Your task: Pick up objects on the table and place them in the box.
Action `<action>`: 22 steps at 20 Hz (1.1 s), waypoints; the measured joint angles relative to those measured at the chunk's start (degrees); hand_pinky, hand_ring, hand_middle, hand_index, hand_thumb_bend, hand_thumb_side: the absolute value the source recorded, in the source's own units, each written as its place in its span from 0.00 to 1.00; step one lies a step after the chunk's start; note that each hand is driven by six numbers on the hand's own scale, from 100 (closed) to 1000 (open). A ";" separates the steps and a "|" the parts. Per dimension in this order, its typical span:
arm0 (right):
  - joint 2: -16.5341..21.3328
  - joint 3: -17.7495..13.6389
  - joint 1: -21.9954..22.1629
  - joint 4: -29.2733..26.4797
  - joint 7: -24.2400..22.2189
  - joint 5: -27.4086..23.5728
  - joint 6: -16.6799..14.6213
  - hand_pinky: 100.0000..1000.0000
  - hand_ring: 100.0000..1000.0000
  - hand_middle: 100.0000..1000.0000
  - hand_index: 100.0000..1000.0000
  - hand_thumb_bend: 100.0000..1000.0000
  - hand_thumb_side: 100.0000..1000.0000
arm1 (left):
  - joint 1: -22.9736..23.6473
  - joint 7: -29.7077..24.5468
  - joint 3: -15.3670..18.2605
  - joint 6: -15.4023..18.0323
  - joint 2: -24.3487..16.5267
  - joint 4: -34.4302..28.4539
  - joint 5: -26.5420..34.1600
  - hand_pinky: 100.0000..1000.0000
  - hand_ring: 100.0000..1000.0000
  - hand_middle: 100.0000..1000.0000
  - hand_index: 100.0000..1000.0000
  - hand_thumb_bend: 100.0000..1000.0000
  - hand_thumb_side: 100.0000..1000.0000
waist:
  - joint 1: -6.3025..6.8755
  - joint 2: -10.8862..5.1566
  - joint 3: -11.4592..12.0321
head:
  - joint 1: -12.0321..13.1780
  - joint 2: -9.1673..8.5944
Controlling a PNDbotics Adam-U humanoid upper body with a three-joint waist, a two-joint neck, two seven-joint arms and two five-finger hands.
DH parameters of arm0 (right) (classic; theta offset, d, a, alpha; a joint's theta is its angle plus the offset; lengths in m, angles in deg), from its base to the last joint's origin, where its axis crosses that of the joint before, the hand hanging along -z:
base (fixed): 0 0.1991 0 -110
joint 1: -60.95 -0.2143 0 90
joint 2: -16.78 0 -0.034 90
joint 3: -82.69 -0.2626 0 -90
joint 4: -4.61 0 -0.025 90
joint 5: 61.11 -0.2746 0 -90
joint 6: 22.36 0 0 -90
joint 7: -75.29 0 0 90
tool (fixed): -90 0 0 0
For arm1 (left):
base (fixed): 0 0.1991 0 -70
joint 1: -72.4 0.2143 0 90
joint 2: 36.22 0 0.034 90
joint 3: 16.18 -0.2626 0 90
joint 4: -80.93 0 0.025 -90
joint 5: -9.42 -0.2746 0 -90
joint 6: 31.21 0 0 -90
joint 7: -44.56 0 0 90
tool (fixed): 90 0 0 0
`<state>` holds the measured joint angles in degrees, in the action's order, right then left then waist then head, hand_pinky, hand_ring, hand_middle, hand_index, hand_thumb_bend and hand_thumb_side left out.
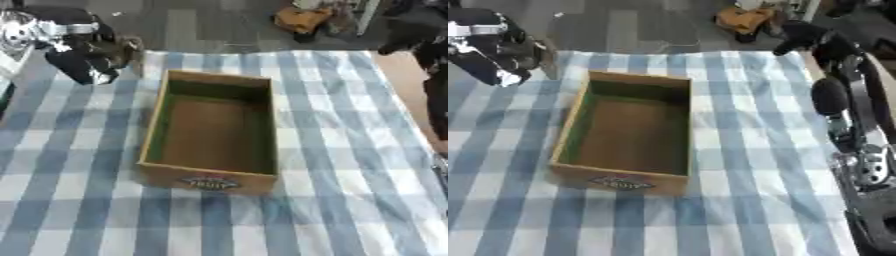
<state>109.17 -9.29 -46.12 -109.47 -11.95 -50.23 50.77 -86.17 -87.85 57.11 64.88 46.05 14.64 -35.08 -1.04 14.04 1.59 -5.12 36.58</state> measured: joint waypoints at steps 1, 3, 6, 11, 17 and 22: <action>-0.01 0.04 0.00 0.00 -0.01 -0.07 0.00 0.84 0.85 0.52 0.78 0.68 1.00 | -0.32 0.06 -0.04 -0.08 0.54 -0.53 0.35 0.62 0.59 0.59 0.69 0.00 0.17 | 0.00 -0.03 -0.10 | 0.01 -0.03; -0.03 0.16 -0.02 0.00 -0.05 -0.18 -0.04 0.84 0.85 0.52 0.78 0.68 1.00 | -0.98 0.13 -0.33 -0.17 1.57 -1.57 1.07 0.61 0.59 0.58 0.69 0.00 0.17 | 0.00 -0.09 -0.24 | 0.04 -0.22; -0.14 0.27 -0.07 0.00 -0.16 -0.36 -0.15 0.84 0.85 0.52 0.78 0.68 1.00 | -1.73 0.46 -0.78 -0.25 3.08 -3.22 1.94 0.60 0.59 0.57 0.68 0.00 0.17 | 0.02 -0.10 -0.53 | 0.04 -0.48; -0.47 0.28 -0.12 0.00 -0.25 -0.46 -0.24 0.84 0.85 0.52 0.78 0.68 1.00 | -2.08 1.22 -2.02 0.03 5.29 -4.13 3.12 0.60 0.59 0.57 0.68 0.00 0.17 | 0.05 -0.10 -0.88 | 0.04 -0.74; -0.48 0.31 -0.61 0.00 -0.27 -0.58 -0.25 0.84 0.85 0.52 0.78 0.68 1.00 | -2.10 1.06 -3.68 0.33 8.54 -2.93 3.11 0.60 0.59 0.57 0.68 0.00 0.17 | 0.00 -0.03 -1.32 | 0.16 -0.94; -0.51 0.34 -0.94 0.00 -0.38 -0.70 -0.37 0.84 0.85 0.52 0.78 0.68 1.00 | -2.04 1.05 -4.64 1.15 11.06 -0.99 2.78 0.59 0.58 0.57 0.68 0.00 0.17 | -0.05 0.44 -1.95 | 0.15 -0.94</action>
<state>108.66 -8.95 -47.06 -109.47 -12.33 -50.93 50.41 -88.21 -86.80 52.48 66.04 57.12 13.66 -32.30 -1.10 14.48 -0.36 -4.97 35.64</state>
